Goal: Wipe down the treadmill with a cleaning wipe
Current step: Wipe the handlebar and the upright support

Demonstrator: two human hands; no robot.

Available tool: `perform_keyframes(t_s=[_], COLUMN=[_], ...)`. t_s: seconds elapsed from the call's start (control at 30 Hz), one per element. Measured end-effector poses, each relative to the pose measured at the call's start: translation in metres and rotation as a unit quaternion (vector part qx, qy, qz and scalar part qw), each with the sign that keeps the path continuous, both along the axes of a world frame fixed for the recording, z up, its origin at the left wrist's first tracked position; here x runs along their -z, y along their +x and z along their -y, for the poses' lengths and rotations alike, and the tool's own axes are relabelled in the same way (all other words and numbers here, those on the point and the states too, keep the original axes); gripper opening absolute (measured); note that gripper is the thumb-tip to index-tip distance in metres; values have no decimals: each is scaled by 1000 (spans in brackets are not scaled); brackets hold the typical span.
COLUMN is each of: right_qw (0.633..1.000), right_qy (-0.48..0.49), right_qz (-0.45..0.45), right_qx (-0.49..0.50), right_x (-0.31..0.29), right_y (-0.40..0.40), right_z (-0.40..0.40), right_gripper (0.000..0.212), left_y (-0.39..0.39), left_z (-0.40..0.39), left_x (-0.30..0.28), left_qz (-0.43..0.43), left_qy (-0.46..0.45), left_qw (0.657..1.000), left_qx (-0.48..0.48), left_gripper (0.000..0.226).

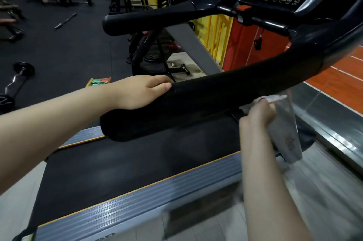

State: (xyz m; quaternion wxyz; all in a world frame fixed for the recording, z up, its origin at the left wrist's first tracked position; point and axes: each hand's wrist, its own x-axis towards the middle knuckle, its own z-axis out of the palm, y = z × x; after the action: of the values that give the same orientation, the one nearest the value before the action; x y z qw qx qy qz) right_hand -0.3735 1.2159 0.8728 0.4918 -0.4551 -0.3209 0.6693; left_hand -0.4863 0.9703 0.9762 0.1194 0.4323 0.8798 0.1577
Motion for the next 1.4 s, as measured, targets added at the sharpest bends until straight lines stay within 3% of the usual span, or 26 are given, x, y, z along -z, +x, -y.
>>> perform_keyframes(t_s=[0.1,0.2,0.43,0.63,0.9,1.1,1.23,1.3,1.4], right_qw=[995,982,964,965,965,941,907,914,930], right_qy=[-43,-86,-172,-162,-146,-164,-107,-74,-77], right_qz=[-80,-163,-156,-164,-197,-220,-317,-320,-274], right_qx=[-27,-47,-132,-127,-91,-199,-255,-238,-231], right_x=[6,10,8,-4,36,51,58,57,53], right_y=[-3,5,6,-6,-12,-30,-26,-16,-7], right_z=[25,40,6,42,55,88,72,47,32], right_gripper=[19,25,34,26,26,27,26,49,33], left_y=[-3,-3,-5,-4,-8,-10,-11,-10,-12], left_z=[3,3,4,4,4,4,5,6,5], left_x=[2,3,4,3,7,10,10,10,11], left_qz=[17,25,32,10,0,-5,-10,-13,-18], left_qy=[12,21,33,28,28,33,34,37,41], left_qw=[1000,999,999,1000,1000,999,999,999,999], left_qx=[-4,1,3,10,10,6,4,6,10], left_gripper=[38,37,37,39,42,44,43,42,40])
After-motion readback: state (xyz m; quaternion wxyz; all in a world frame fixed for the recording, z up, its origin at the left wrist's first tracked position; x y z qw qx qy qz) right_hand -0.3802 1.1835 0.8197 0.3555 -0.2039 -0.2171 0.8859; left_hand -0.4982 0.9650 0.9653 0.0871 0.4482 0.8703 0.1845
